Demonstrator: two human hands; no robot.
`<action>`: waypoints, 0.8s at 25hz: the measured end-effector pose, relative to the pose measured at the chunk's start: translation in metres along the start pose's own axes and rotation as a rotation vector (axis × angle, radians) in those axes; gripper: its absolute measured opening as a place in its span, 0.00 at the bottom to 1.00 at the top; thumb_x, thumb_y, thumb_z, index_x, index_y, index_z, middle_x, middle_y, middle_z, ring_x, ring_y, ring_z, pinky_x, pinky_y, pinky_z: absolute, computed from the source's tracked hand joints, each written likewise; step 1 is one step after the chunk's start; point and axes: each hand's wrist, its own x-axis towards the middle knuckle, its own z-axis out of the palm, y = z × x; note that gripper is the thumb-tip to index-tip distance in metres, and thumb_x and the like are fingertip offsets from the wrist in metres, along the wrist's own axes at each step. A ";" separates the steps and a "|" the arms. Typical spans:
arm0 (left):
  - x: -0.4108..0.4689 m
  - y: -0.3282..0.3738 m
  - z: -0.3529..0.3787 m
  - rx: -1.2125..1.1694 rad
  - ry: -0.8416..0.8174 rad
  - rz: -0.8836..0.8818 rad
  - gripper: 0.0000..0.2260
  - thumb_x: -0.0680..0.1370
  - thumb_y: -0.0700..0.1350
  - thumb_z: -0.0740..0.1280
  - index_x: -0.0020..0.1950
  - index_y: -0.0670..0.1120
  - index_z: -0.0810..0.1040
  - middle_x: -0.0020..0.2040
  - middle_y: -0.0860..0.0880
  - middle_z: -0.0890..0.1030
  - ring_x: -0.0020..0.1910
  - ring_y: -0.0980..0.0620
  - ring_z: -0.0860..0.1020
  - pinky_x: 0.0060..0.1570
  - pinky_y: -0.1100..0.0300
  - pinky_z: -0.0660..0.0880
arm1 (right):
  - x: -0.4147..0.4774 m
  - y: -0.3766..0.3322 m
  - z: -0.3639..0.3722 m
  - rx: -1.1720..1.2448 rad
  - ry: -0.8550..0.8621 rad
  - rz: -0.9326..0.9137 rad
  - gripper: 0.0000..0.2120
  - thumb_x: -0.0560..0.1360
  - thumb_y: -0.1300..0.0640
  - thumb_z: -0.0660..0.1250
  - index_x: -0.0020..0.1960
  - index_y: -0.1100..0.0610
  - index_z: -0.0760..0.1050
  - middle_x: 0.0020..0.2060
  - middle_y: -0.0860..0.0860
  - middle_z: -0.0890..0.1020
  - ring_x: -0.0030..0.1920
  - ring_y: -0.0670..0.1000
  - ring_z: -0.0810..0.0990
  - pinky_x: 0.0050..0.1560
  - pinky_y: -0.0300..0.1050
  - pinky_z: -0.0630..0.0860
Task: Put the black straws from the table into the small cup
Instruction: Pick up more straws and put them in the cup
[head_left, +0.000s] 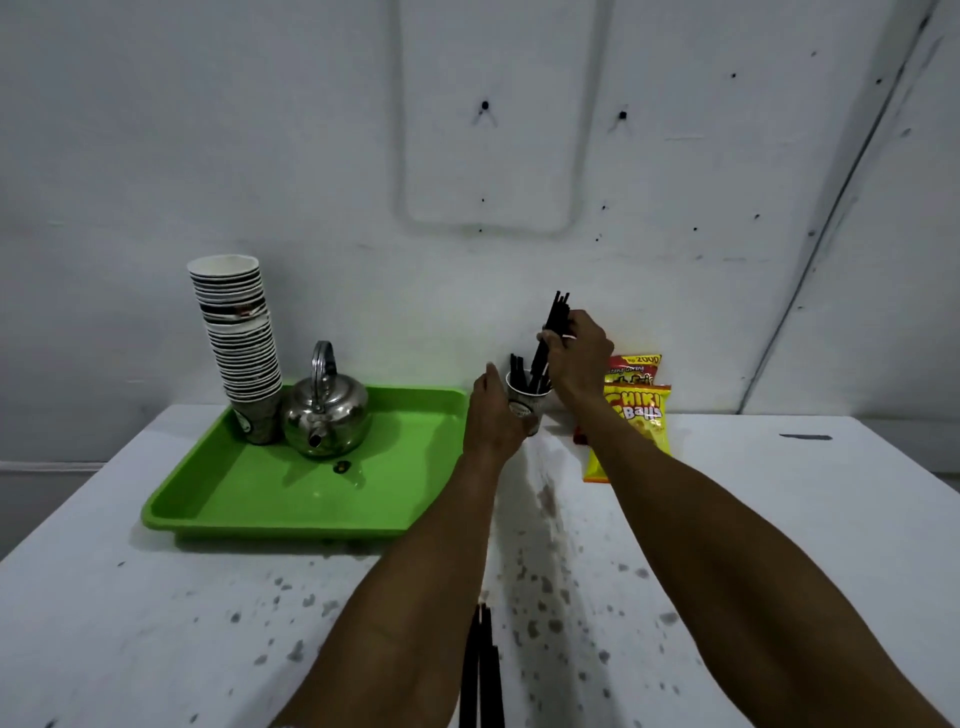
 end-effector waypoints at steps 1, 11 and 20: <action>0.004 -0.001 0.005 0.004 -0.002 0.019 0.47 0.71 0.46 0.77 0.79 0.36 0.52 0.76 0.36 0.63 0.74 0.39 0.64 0.72 0.52 0.63 | 0.002 0.005 0.005 0.002 -0.006 -0.004 0.10 0.72 0.62 0.72 0.52 0.62 0.79 0.48 0.57 0.86 0.50 0.56 0.84 0.54 0.46 0.77; 0.014 -0.006 0.025 -0.082 0.069 0.089 0.43 0.74 0.45 0.74 0.80 0.41 0.51 0.70 0.38 0.73 0.68 0.40 0.74 0.63 0.51 0.74 | 0.005 0.032 0.023 0.002 -0.161 -0.020 0.30 0.72 0.65 0.70 0.70 0.49 0.67 0.45 0.53 0.83 0.44 0.48 0.81 0.49 0.36 0.78; 0.012 -0.003 0.019 -0.079 0.035 0.062 0.44 0.73 0.43 0.74 0.80 0.41 0.49 0.71 0.38 0.71 0.68 0.40 0.74 0.64 0.47 0.74 | 0.000 0.030 0.018 -0.279 -0.231 -0.126 0.15 0.74 0.59 0.68 0.60 0.61 0.81 0.56 0.56 0.85 0.58 0.54 0.82 0.62 0.44 0.74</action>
